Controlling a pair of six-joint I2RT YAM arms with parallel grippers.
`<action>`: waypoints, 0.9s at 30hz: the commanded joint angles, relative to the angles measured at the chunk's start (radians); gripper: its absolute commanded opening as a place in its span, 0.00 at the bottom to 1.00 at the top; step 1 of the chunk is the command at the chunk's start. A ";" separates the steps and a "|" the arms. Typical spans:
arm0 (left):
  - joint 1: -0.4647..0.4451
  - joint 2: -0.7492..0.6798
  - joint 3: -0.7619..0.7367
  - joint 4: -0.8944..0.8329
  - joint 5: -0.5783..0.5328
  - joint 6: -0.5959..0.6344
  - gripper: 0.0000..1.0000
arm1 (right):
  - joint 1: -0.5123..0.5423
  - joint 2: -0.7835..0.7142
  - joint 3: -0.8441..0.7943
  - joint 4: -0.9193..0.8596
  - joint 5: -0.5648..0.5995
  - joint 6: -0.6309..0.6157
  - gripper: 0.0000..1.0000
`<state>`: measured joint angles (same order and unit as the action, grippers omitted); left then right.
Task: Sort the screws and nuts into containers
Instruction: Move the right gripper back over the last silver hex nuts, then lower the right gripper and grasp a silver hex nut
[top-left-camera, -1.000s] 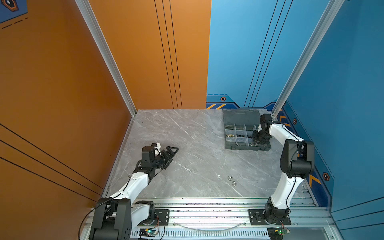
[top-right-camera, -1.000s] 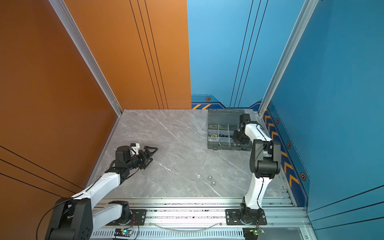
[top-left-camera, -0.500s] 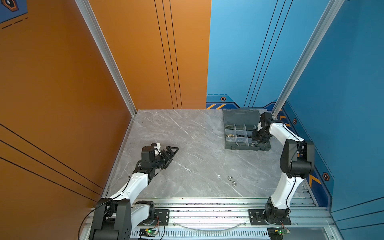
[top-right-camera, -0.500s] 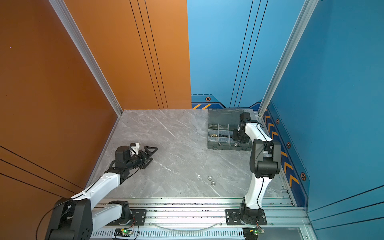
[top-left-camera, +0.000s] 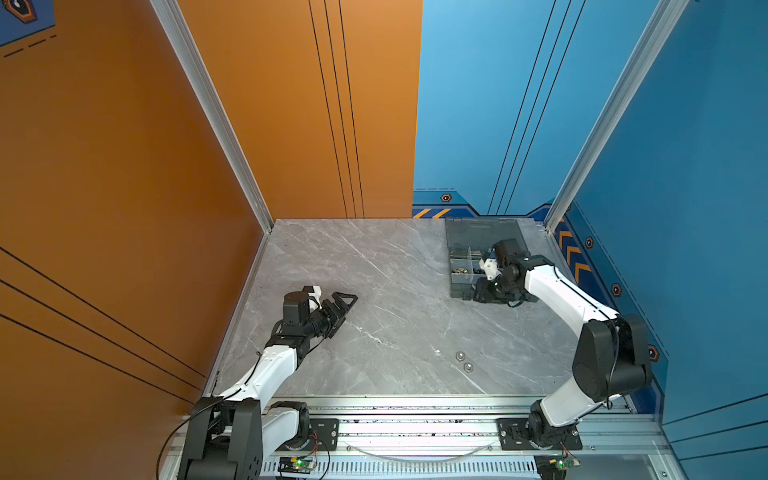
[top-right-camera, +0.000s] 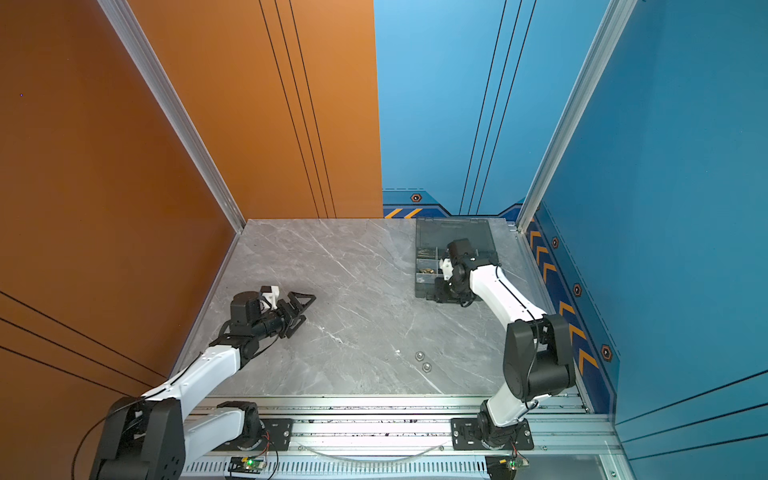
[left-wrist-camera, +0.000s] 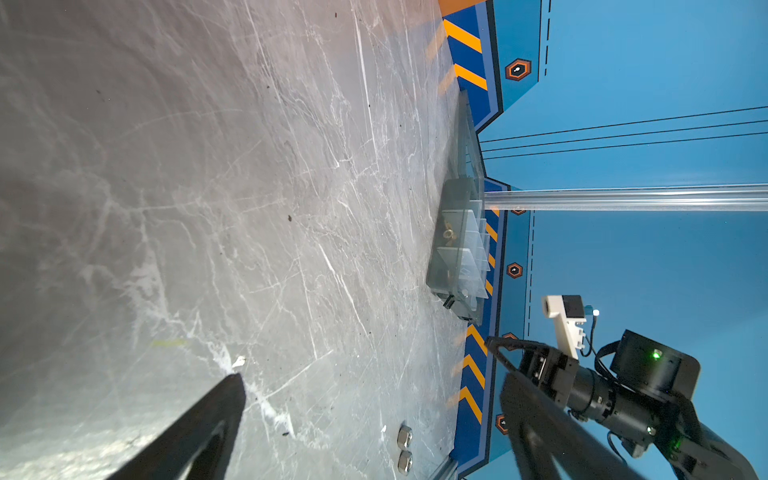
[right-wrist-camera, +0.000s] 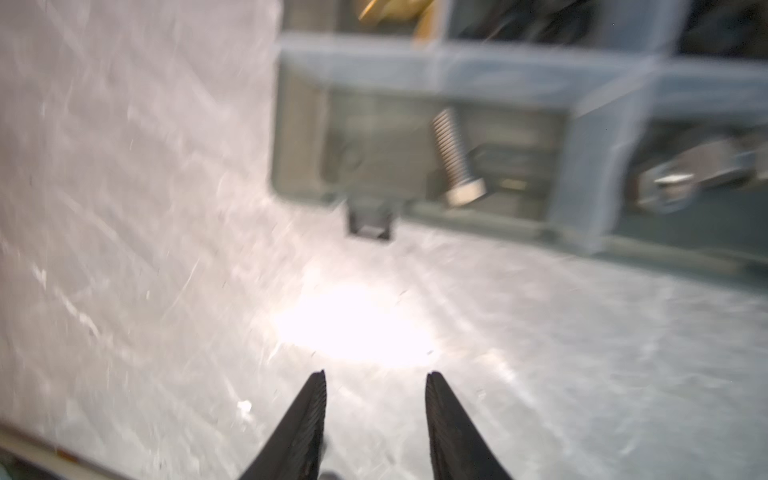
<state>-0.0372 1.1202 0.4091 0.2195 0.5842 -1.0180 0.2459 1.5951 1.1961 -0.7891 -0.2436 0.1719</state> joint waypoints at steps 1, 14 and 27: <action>-0.006 -0.014 0.014 -0.002 0.007 0.005 0.98 | 0.081 -0.039 -0.058 -0.052 -0.008 0.017 0.44; -0.018 -0.030 -0.006 0.000 0.008 0.004 0.98 | 0.347 -0.045 -0.227 -0.053 0.107 0.334 0.47; -0.033 -0.035 -0.007 0.000 0.001 0.001 0.98 | 0.385 -0.037 -0.310 0.021 0.121 0.395 0.49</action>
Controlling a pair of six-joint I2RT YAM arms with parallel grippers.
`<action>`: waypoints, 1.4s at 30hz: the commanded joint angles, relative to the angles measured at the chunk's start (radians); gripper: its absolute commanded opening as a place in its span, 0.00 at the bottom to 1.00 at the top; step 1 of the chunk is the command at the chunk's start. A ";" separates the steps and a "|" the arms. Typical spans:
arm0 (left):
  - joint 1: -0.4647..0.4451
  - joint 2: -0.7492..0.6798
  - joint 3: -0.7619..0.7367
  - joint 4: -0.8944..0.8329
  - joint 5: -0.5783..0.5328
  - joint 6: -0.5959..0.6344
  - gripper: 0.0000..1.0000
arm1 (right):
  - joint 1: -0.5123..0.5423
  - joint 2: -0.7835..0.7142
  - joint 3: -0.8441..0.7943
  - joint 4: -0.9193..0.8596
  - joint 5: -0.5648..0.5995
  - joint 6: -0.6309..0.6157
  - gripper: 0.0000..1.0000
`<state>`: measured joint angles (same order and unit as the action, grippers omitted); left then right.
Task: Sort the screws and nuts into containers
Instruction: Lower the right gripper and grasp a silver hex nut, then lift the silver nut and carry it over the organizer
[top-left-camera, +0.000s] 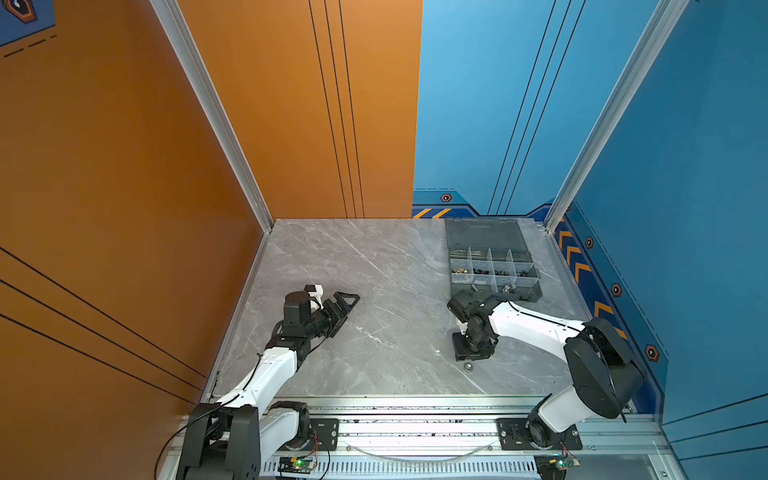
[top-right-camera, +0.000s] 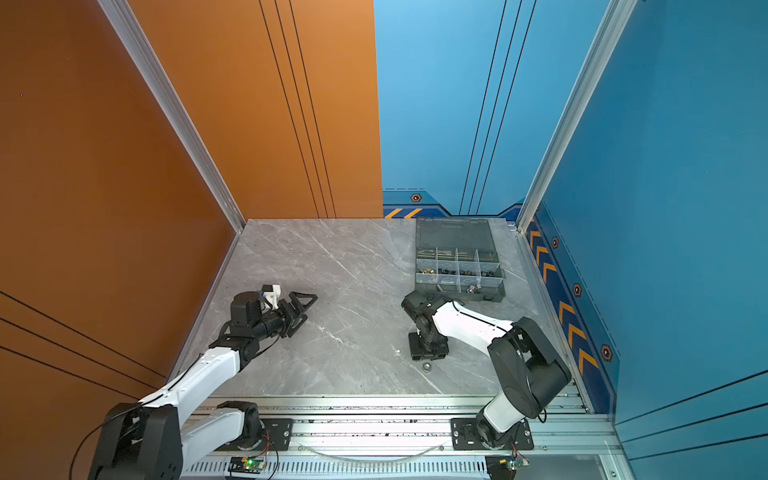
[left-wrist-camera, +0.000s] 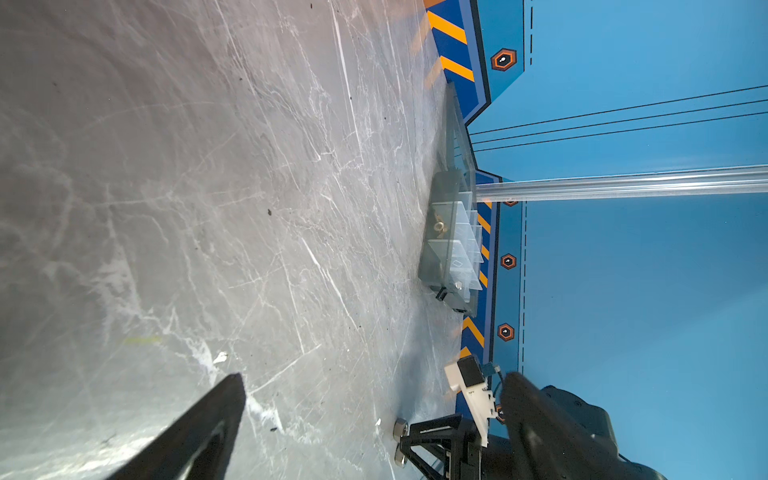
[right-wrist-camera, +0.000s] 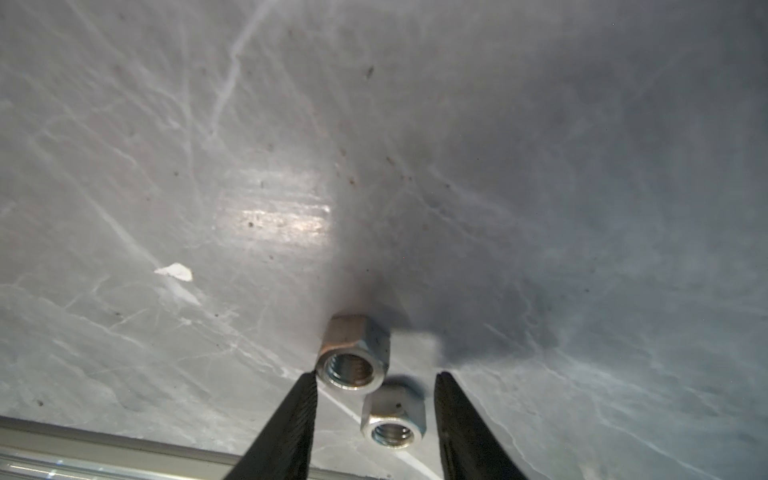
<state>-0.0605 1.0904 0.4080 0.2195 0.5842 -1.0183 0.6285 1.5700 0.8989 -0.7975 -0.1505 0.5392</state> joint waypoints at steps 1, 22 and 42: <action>-0.010 -0.003 -0.005 0.000 0.002 0.002 0.98 | 0.005 -0.009 -0.012 0.034 0.027 0.028 0.49; -0.011 0.011 -0.005 0.007 -0.002 0.005 0.98 | 0.020 0.052 -0.014 0.072 0.030 0.038 0.31; -0.012 0.021 0.003 0.012 -0.012 0.001 0.98 | -0.403 -0.105 0.127 0.038 -0.022 -0.171 0.07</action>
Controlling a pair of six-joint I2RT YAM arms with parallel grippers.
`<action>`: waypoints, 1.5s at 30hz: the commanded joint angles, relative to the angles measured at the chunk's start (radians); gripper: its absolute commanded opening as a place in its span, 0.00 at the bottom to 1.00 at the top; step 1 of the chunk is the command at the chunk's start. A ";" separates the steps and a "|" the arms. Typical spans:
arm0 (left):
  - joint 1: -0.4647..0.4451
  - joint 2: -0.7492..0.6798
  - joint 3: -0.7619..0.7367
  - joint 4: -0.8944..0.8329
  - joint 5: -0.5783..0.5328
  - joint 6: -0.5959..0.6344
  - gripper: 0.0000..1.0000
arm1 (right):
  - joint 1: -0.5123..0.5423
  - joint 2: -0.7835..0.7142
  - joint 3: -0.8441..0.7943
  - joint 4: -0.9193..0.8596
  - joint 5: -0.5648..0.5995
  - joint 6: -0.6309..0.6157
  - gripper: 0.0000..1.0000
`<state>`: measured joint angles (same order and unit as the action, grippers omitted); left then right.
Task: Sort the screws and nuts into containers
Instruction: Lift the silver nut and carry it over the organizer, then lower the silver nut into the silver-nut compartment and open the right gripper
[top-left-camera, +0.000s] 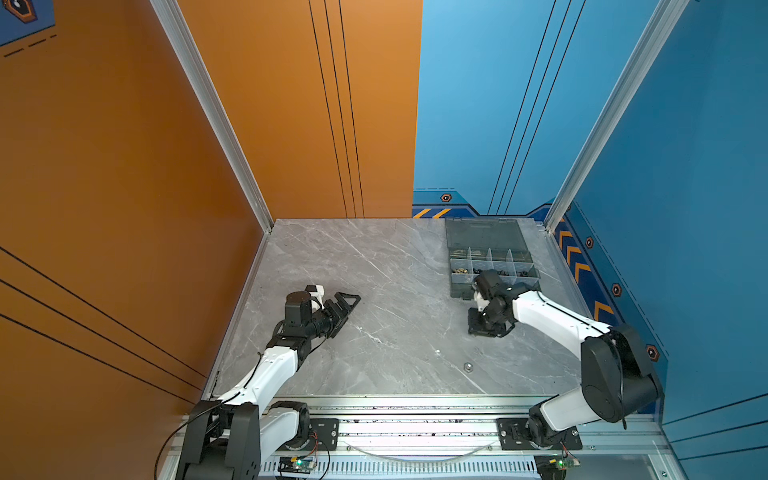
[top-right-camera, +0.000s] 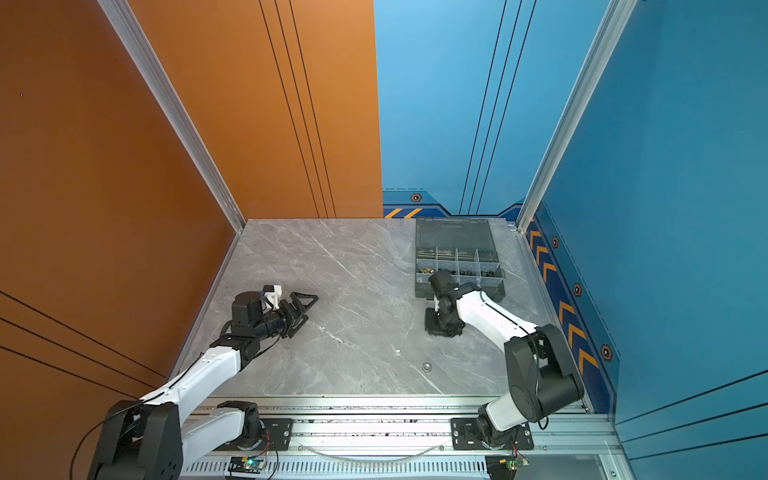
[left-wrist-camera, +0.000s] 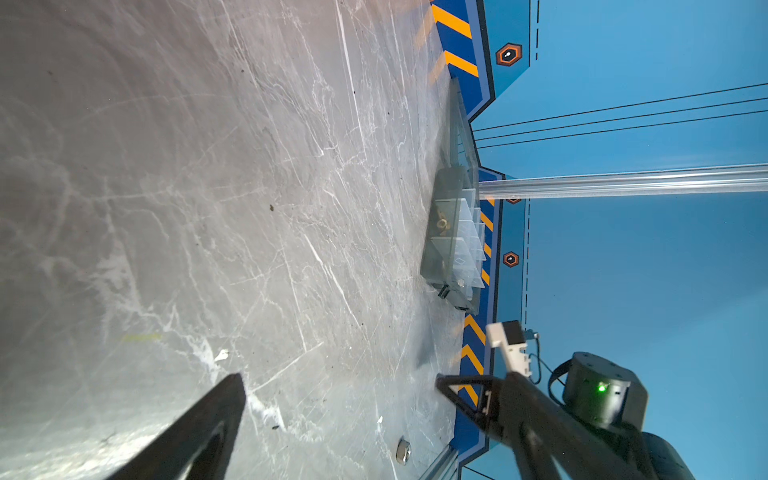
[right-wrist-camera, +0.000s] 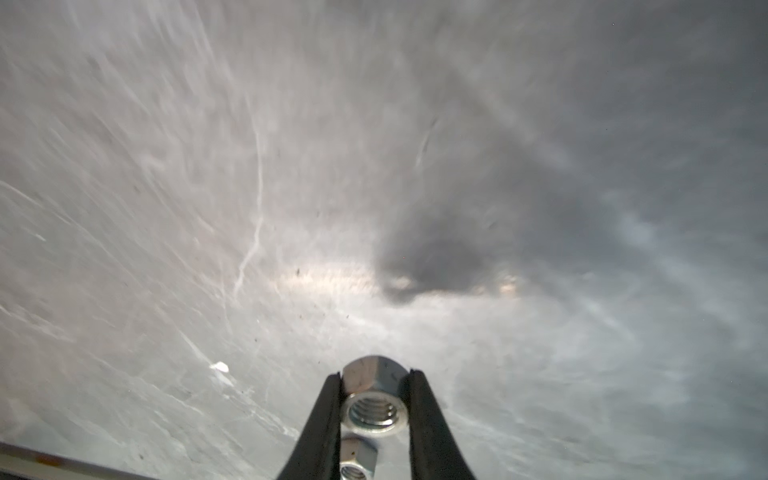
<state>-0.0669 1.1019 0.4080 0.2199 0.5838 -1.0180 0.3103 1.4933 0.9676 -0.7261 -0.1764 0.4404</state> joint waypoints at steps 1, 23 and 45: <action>-0.006 0.012 0.006 0.011 -0.011 0.000 0.98 | -0.131 -0.025 0.078 -0.033 0.004 -0.084 0.07; -0.014 0.012 0.020 -0.004 -0.021 -0.003 0.98 | -0.410 0.429 0.533 0.002 0.055 -0.144 0.13; -0.015 0.013 0.022 -0.009 -0.027 0.003 0.98 | -0.384 0.314 0.437 -0.025 -0.040 -0.180 0.42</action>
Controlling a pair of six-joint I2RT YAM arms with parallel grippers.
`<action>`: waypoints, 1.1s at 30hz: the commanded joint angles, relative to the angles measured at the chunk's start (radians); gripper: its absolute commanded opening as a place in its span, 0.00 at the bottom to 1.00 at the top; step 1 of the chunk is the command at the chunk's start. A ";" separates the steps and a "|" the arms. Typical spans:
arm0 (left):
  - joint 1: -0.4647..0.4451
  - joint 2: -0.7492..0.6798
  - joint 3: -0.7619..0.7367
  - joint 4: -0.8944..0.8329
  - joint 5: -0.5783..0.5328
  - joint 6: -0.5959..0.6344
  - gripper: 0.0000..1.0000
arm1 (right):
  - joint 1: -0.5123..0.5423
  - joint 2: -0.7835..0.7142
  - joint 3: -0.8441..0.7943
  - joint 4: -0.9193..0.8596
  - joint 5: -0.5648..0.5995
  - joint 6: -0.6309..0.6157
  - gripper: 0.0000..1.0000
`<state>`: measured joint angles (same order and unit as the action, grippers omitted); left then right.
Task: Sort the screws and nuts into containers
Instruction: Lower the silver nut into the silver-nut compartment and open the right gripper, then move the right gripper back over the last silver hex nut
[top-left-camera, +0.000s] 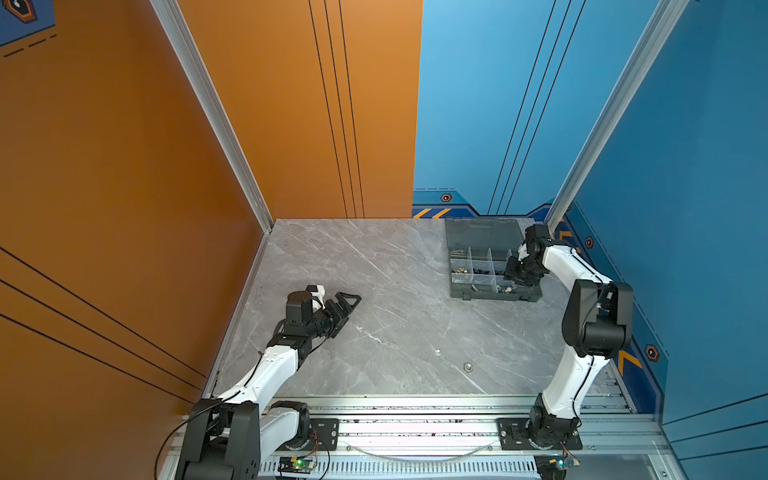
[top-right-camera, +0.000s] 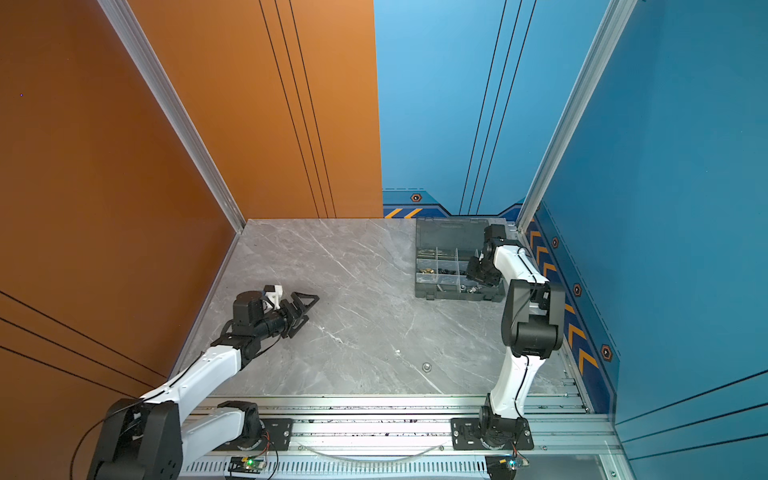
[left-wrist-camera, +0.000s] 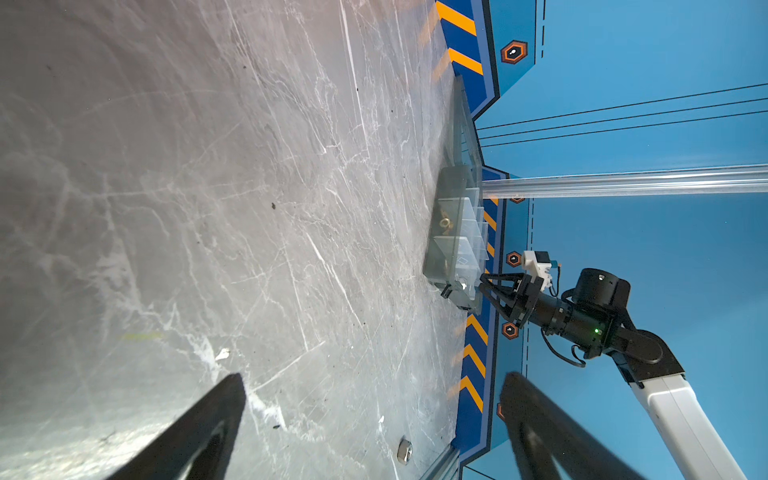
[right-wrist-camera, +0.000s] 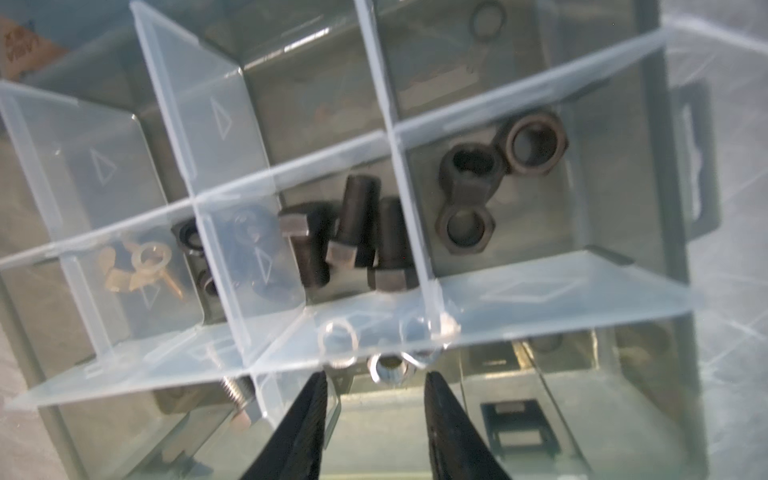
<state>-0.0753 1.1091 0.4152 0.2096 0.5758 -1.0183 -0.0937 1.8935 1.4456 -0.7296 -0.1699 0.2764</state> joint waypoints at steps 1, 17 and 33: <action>-0.006 0.010 0.016 0.006 -0.019 0.003 0.98 | 0.035 -0.111 -0.067 -0.025 -0.059 -0.013 0.43; -0.021 0.070 0.047 0.012 0.000 0.021 0.98 | 0.449 -0.418 -0.440 -0.139 -0.032 0.125 0.47; -0.038 0.063 0.044 0.009 -0.005 0.015 0.98 | 0.702 -0.495 -0.656 -0.066 0.045 0.392 0.52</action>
<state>-0.1059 1.1748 0.4381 0.2176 0.5766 -1.0176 0.5938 1.4059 0.8062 -0.8234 -0.1814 0.5877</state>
